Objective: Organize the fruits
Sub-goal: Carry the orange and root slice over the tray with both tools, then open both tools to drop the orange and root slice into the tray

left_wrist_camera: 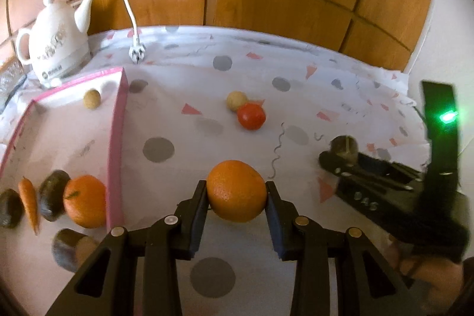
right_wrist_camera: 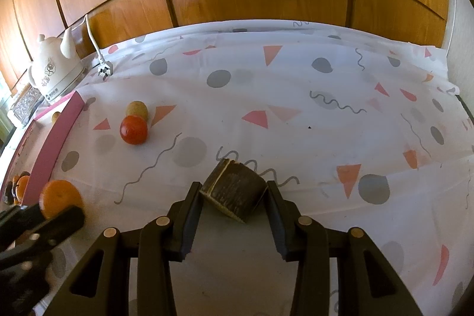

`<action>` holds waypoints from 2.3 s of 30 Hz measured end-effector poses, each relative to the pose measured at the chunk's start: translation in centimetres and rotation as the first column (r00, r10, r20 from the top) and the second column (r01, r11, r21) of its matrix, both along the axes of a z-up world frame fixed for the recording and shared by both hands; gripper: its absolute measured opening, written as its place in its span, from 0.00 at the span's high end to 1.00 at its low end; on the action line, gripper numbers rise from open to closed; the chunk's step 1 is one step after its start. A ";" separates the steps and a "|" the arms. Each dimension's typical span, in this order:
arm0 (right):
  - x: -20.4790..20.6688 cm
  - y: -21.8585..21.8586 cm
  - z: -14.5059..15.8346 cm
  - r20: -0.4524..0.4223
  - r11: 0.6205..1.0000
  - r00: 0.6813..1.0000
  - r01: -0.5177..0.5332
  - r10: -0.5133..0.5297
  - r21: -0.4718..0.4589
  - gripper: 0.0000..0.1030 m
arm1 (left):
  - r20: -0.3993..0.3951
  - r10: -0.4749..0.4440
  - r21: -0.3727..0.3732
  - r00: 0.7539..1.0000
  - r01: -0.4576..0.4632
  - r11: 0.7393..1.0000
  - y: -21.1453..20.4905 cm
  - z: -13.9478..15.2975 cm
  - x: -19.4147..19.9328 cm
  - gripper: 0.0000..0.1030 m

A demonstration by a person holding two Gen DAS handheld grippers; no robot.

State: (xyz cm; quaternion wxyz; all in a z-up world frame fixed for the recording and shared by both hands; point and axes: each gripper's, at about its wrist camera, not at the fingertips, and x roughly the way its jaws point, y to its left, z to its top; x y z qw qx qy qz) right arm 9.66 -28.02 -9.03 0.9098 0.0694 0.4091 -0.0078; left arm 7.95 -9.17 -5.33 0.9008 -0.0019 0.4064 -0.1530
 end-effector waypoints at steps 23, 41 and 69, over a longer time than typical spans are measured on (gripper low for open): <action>-0.1 0.7 0.1 -0.005 0.999 1.000 -0.005 0.005 -0.049 0.58 | 0.051 0.243 -0.035 0.969 -0.242 0.970 10.4 4.1 -1.3 0.64; 0.0 1.4 0.5 -0.017 0.996 1.000 -0.019 0.017 -0.091 0.59 | 0.038 0.355 0.025 0.934 -0.356 0.934 15.3 3.2 1.7 0.64; -4.1 18.4 6.1 0.072 0.841 0.843 -0.538 0.534 0.055 0.59 | 0.083 0.416 -0.003 0.906 -0.417 0.909 17.2 4.9 1.0 0.52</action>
